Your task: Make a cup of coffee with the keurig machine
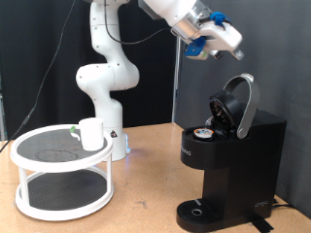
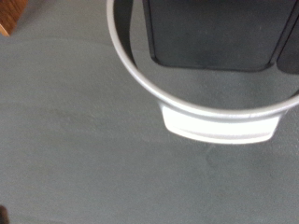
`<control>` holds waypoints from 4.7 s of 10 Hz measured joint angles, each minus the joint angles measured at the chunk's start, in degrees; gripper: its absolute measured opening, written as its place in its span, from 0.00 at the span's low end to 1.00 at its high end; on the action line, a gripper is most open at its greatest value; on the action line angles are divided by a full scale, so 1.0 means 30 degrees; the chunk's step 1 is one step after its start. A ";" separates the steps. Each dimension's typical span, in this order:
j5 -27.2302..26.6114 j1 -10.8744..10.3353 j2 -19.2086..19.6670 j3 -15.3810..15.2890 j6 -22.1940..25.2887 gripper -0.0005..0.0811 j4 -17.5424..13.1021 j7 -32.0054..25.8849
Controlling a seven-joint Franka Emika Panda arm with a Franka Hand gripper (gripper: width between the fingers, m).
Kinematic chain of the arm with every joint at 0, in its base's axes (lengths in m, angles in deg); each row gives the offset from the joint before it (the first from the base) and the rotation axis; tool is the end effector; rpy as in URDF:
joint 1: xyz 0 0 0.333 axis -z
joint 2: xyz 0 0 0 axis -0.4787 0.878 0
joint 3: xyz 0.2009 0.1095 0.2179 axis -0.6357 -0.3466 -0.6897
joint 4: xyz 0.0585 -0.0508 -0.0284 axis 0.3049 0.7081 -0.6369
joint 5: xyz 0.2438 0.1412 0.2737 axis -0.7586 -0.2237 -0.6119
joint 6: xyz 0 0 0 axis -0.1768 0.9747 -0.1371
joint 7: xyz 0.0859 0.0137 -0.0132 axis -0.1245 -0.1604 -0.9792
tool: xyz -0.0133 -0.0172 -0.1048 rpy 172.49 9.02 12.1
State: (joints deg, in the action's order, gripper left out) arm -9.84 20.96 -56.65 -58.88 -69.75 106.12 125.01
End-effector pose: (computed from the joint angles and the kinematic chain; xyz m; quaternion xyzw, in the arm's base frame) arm 0.5166 0.0949 0.5549 -0.3343 0.8389 0.3611 0.2326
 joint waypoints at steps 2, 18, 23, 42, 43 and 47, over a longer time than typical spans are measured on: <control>0.0010 -0.0306 0.0833 -0.0642 0.0003 0.91 -0.0860 0.0110; 0.3237 -0.0675 0.2127 -0.2678 -0.1126 0.34 -0.1715 0.2795; 0.3465 -0.0487 0.1909 -0.2596 -0.1275 0.02 -0.0767 0.2887; 1.0491 0.2390 0.1601 -0.1440 0.0619 0.01 0.1313 0.4115; 1.0555 0.2392 0.1834 -0.1443 0.0101 0.01 0.1745 0.4094; 1.0589 0.2393 0.2186 -0.1445 -0.1515 0.01 0.2478 0.3773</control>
State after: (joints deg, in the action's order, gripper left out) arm 21.92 28.14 -50.09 -63.21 -74.29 113.56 136.33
